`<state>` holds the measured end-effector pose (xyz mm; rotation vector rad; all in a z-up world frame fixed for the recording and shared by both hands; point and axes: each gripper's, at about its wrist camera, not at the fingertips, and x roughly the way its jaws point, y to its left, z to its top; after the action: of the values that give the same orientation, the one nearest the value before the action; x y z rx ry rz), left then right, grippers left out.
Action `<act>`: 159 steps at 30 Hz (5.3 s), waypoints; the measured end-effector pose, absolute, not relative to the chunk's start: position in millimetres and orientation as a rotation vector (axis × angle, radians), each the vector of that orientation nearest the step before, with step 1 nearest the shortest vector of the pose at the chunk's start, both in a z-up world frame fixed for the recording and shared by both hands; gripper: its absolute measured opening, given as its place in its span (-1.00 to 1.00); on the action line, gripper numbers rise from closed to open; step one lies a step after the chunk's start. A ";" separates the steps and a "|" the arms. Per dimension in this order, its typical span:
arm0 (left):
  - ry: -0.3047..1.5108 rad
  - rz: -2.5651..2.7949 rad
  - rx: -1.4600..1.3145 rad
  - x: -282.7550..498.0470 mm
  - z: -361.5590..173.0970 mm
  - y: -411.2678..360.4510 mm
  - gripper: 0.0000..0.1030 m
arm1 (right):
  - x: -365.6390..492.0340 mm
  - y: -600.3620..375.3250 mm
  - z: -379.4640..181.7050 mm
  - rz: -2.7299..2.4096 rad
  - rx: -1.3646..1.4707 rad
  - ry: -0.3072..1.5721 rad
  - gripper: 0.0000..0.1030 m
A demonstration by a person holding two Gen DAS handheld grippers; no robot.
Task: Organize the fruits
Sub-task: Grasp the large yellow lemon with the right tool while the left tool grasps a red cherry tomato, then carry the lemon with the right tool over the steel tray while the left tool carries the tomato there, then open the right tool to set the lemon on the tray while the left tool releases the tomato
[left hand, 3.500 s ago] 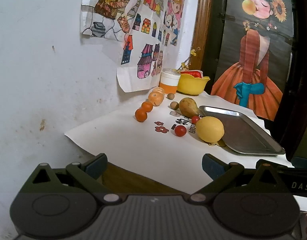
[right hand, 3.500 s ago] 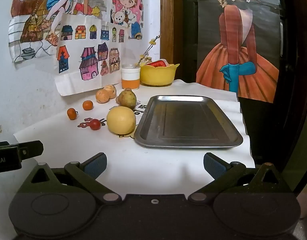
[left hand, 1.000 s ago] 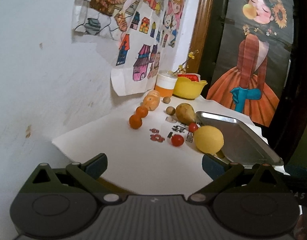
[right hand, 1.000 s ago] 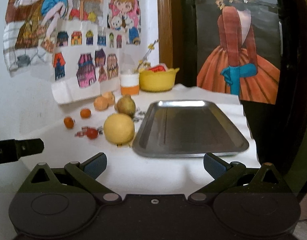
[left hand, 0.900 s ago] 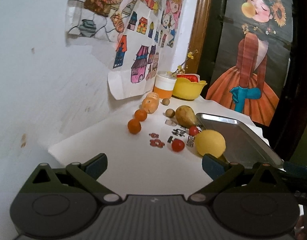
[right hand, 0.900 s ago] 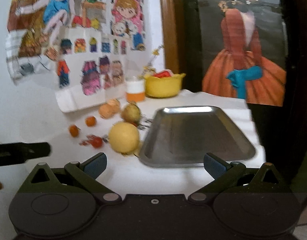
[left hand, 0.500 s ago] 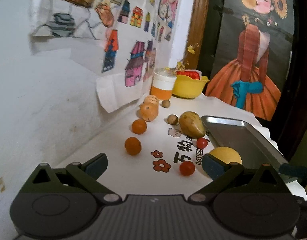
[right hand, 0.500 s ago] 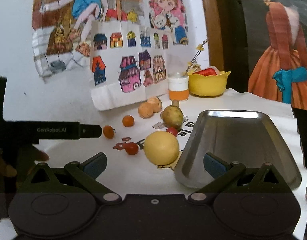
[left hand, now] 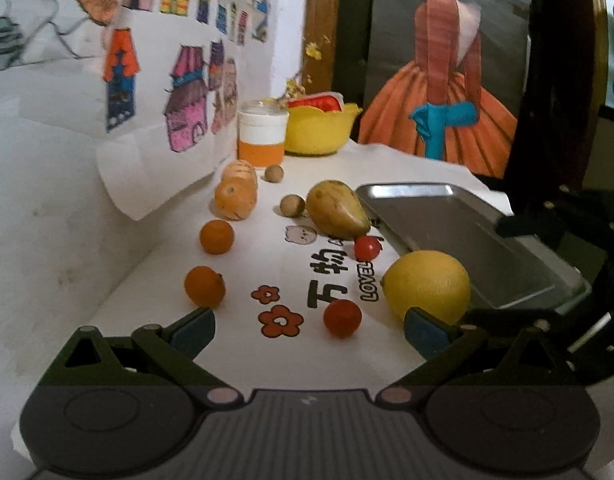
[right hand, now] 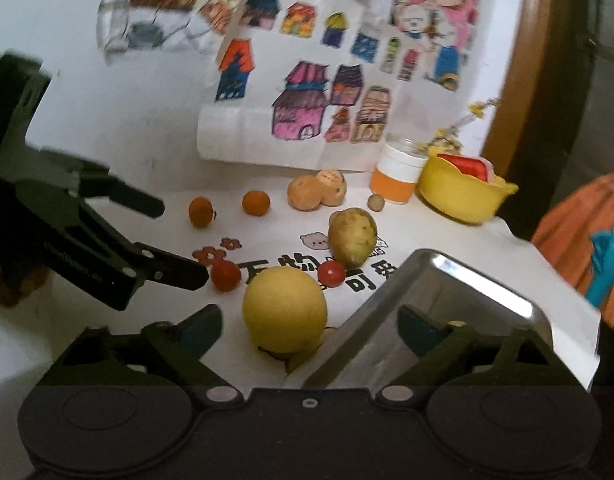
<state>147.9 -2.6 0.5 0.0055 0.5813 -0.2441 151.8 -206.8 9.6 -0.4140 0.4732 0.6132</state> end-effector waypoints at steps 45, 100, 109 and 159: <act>0.629 -0.339 0.053 163.5 -4.1 -16.4 -0.52 | 170.9 -192.2 -7.0 0.748 -0.452 0.515 0.11; 0.575 -0.253 -0.012 351.3 11.2 -151.9 -0.51 | 320.0 -348.2 23.3 0.423 -0.223 0.503 0.12; 0.634 -0.246 0.008 369.8 -7.6 -158.7 -0.51 | 348.8 -343.8 -7.1 0.438 -0.198 0.582 0.12; 0.411 -0.154 -0.183 226.4 73.7 -92.3 0.99 | 192.2 -351.7 71.9 0.369 -0.113 0.331 0.99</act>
<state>226.4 -92.3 73.7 -0.1833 0.4113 -0.1542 192.2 -351.7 71.9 -0.1129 0.3314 0.3687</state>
